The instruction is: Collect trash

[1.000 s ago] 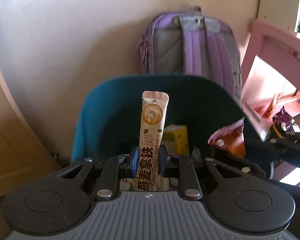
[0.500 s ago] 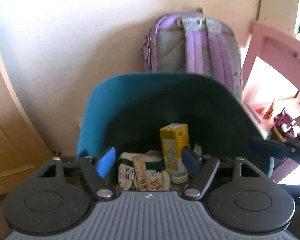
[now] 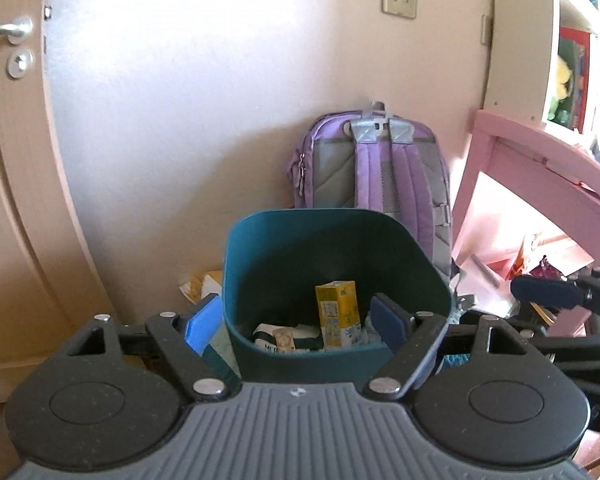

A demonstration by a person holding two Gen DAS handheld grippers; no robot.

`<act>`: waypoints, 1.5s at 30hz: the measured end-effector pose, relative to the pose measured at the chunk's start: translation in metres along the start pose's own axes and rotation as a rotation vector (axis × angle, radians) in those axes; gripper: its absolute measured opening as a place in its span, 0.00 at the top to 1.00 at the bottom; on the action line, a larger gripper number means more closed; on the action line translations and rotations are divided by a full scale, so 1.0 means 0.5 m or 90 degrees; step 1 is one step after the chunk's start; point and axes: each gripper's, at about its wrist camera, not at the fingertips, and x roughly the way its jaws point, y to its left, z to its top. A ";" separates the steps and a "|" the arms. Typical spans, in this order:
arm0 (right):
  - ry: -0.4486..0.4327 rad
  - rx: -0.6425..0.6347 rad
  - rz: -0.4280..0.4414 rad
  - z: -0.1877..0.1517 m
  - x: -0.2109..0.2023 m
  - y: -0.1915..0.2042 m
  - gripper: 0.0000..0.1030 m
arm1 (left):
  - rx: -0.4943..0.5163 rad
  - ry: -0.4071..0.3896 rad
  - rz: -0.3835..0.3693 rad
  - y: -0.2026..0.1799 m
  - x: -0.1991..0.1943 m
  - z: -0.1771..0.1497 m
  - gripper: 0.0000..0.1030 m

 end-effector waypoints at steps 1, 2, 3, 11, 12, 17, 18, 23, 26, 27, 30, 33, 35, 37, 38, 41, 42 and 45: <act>-0.005 0.000 0.002 -0.001 -0.015 0.001 0.44 | 0.001 -0.004 -0.001 -0.001 -0.015 -0.004 0.21; -0.009 0.000 0.005 -0.001 -0.026 0.003 0.44 | 0.004 -0.010 -0.002 -0.003 -0.034 -0.010 0.21; -0.014 0.000 0.008 -0.003 -0.042 0.005 0.44 | 0.008 -0.016 -0.004 -0.005 -0.054 -0.015 0.21; -0.030 -0.001 0.015 -0.005 -0.134 0.031 0.43 | 0.021 -0.063 -0.007 -0.016 -0.183 -0.063 0.04; -0.030 -0.001 0.017 -0.004 -0.143 0.033 0.43 | 0.017 -0.062 -0.011 -0.015 -0.194 -0.065 0.03; -0.030 0.004 0.022 -0.006 -0.189 0.046 0.43 | 0.013 -0.068 -0.014 -0.010 -0.252 -0.081 0.02; -0.030 0.004 0.023 -0.007 -0.198 0.049 0.43 | 0.015 -0.067 -0.012 -0.010 -0.262 -0.084 0.02; -0.034 0.001 0.033 -0.013 -0.239 0.068 0.43 | 0.003 -0.058 -0.007 -0.005 -0.311 -0.102 0.02; -0.038 0.001 0.040 -0.018 -0.261 0.077 0.43 | -0.005 -0.053 -0.006 -0.004 -0.334 -0.109 0.02; -0.038 0.000 0.041 -0.019 -0.267 0.080 0.43 | -0.006 -0.053 -0.007 -0.003 -0.342 -0.112 0.02; -0.039 -0.006 0.043 -0.021 -0.280 0.088 0.43 | 0.002 -0.052 -0.003 -0.005 -0.362 -0.119 0.02; -0.038 -0.008 0.040 -0.020 -0.286 0.092 0.42 | 0.007 -0.050 0.002 -0.006 -0.377 -0.122 0.02; -0.038 -0.010 0.039 -0.020 -0.289 0.096 0.42 | 0.002 -0.048 0.002 -0.004 -0.385 -0.123 0.02; -0.040 -0.011 0.039 -0.019 -0.293 0.098 0.42 | -0.004 -0.046 0.003 -0.001 -0.391 -0.121 0.02; -0.042 -0.012 0.039 -0.019 -0.296 0.099 0.42 | -0.006 -0.045 0.003 0.000 -0.393 -0.120 0.02; -0.046 -0.013 0.038 -0.018 -0.302 0.100 0.42 | -0.011 -0.048 0.007 0.002 -0.402 -0.116 0.02; -0.047 -0.014 0.037 -0.017 -0.304 0.101 0.42 | -0.012 -0.050 0.008 0.004 -0.405 -0.114 0.02; -0.052 -0.011 0.035 -0.011 -0.310 0.098 0.42 | -0.012 -0.055 0.012 0.002 -0.413 -0.107 0.02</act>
